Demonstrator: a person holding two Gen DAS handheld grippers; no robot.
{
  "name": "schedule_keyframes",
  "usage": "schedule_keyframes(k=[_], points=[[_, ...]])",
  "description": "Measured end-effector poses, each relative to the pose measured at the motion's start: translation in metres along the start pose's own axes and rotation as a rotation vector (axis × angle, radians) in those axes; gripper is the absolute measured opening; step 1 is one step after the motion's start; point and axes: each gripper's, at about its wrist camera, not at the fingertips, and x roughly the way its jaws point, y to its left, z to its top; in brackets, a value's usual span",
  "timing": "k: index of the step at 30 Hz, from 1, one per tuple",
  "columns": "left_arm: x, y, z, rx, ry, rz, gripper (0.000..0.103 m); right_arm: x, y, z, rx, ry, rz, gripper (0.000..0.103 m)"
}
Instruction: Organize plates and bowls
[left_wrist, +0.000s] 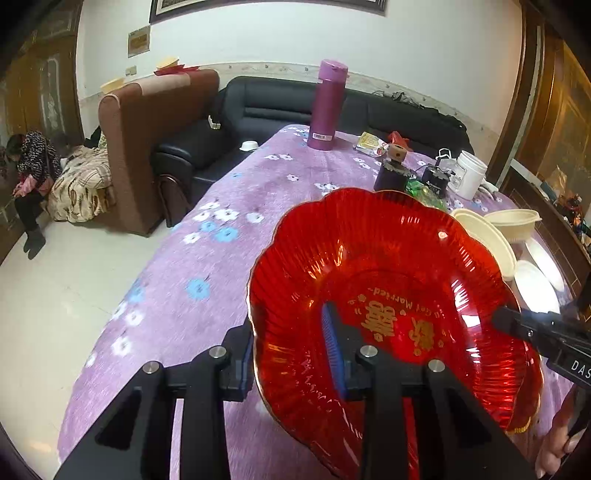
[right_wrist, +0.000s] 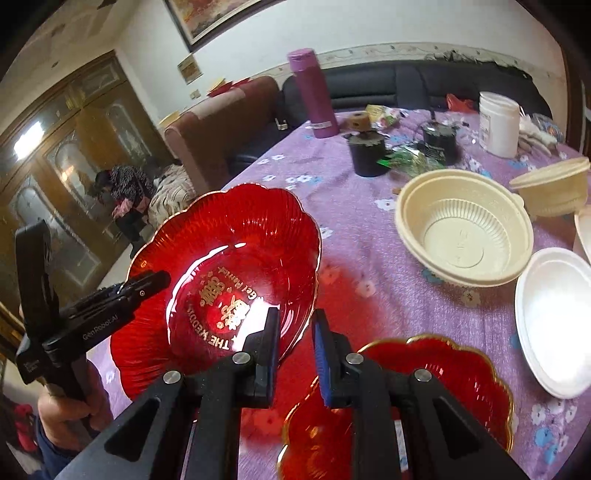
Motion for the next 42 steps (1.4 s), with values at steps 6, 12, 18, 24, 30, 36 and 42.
schedule_keyframes(k=[6, 12, 18, 24, 30, 36, 42], points=[[-0.027, 0.004, -0.024, 0.008, 0.001, 0.008, 0.035, -0.014, 0.02, -0.022, -0.056, 0.033, 0.002, 0.023], [-0.033, 0.008, -0.054, 0.01, 0.041, 0.016, 0.035, -0.021, 0.03, -0.049, -0.094, 0.077, 0.012, 0.024], [-0.025, 0.018, -0.068, -0.01, 0.078, 0.021, 0.036, -0.014, 0.036, -0.062, -0.119, 0.106, 0.006, 0.024], [-0.023, 0.023, -0.071, -0.026, 0.082, 0.021, 0.035, -0.007, 0.037, -0.067, -0.115, 0.126, 0.011, 0.025], [-0.021, 0.025, -0.072, -0.032, 0.087, 0.015, 0.036, -0.005, 0.04, -0.067, -0.103, 0.138, 0.04, 0.034], [-0.031, 0.029, -0.07, -0.039, 0.065, 0.028, 0.036, -0.016, 0.041, -0.065, -0.108, 0.108, 0.055, 0.054], [-0.043, 0.028, -0.066, -0.037, 0.041, 0.033, 0.036, -0.035, 0.031, -0.064, -0.084, 0.061, 0.06, 0.067]])
